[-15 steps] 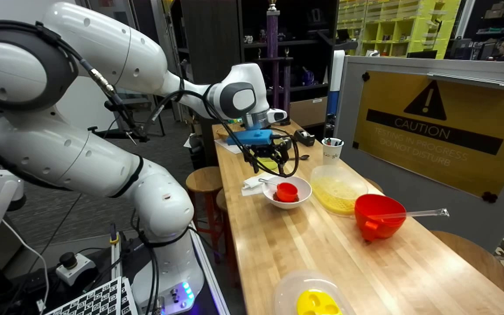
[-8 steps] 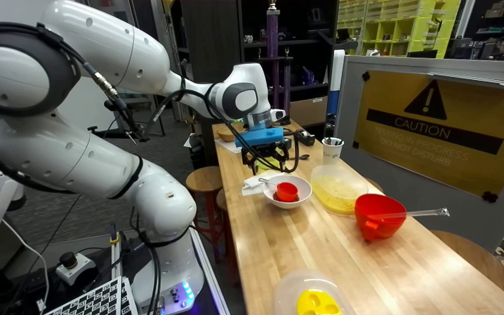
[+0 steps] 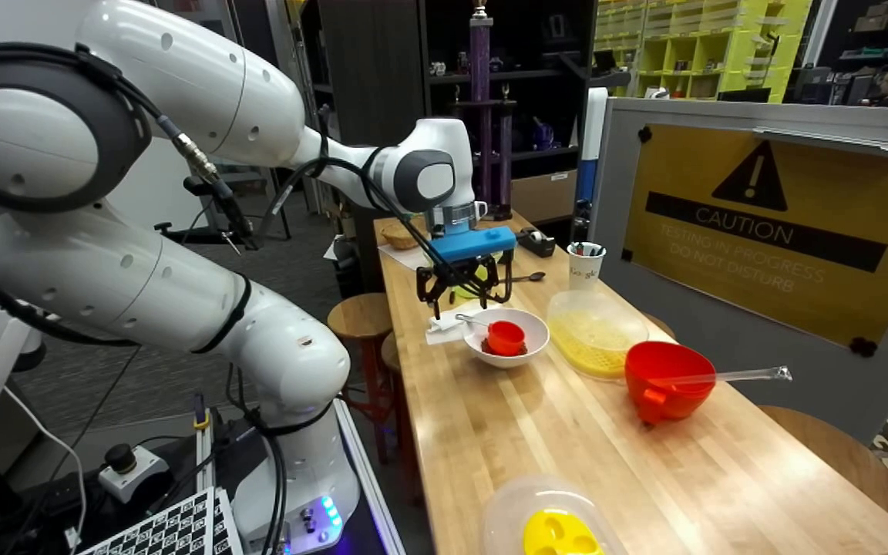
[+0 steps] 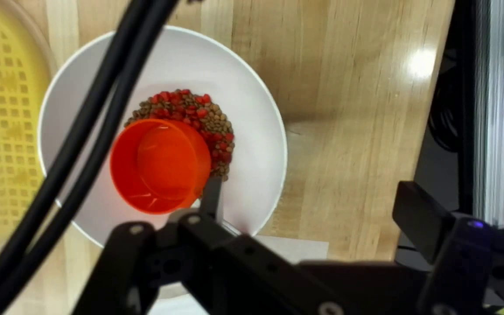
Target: Use the scoop to stir the contents of the white bowl
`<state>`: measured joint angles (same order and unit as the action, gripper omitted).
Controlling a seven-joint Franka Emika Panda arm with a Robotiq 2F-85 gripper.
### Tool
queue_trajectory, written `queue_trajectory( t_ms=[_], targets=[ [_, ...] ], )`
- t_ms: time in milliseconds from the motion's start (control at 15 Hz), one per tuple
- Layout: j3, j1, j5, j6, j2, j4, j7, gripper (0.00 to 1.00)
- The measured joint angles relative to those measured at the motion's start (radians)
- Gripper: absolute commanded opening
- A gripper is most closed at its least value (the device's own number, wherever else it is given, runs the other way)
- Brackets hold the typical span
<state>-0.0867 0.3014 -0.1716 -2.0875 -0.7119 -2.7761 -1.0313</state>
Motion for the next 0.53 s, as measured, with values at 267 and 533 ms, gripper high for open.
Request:
queue_trajectory(
  t_ms=[267,533],
  targets=[
    [0.004,0.021,0.0,0.019,0.0,0.0,-0.186,1.0],
    [0.034,0.028,-0.002,0.021,0.0,0.0,-0.297,1.0]
  ],
)
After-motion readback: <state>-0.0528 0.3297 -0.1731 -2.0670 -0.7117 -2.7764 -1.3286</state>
